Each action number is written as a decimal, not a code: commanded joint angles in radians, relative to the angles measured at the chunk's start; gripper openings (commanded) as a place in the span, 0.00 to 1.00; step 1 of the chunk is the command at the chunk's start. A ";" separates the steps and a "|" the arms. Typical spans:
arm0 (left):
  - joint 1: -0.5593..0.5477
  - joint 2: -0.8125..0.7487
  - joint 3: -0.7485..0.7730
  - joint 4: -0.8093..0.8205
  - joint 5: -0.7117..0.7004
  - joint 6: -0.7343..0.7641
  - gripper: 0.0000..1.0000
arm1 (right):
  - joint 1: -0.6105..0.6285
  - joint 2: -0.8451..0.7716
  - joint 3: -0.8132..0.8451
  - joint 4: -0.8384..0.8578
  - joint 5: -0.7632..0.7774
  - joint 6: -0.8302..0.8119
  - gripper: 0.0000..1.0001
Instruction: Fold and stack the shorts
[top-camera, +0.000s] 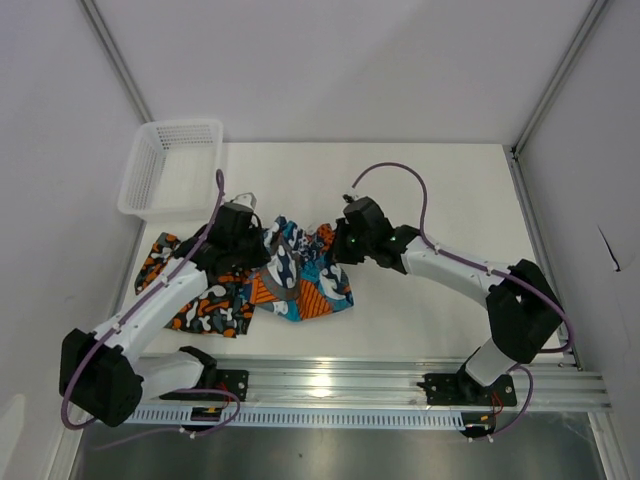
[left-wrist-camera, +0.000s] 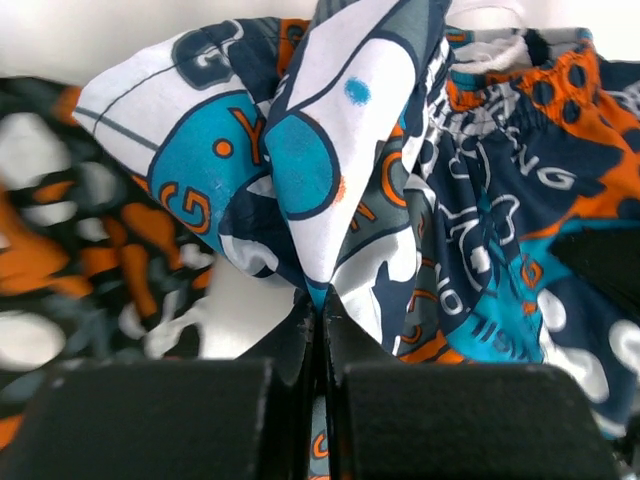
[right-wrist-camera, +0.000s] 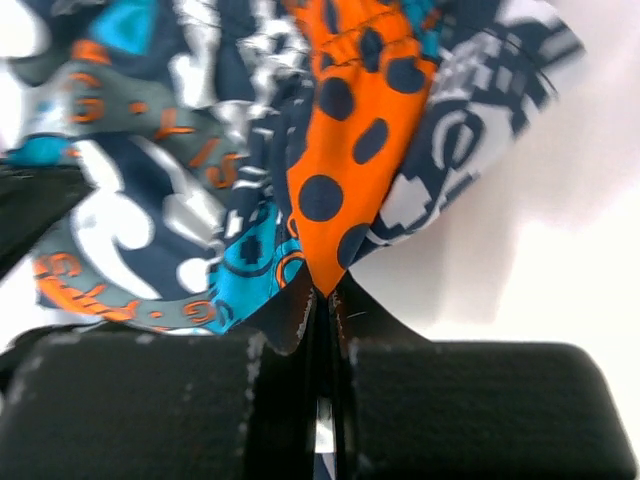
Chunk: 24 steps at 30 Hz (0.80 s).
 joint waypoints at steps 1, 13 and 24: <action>0.001 -0.071 0.117 -0.166 -0.153 0.019 0.00 | 0.072 0.018 0.123 0.033 0.079 0.030 0.00; 0.345 -0.167 0.213 -0.384 -0.230 0.065 0.00 | 0.319 0.269 0.521 0.045 0.194 0.034 0.00; 0.718 -0.184 0.141 -0.343 -0.187 0.153 0.00 | 0.406 0.493 0.698 0.126 0.248 0.008 0.00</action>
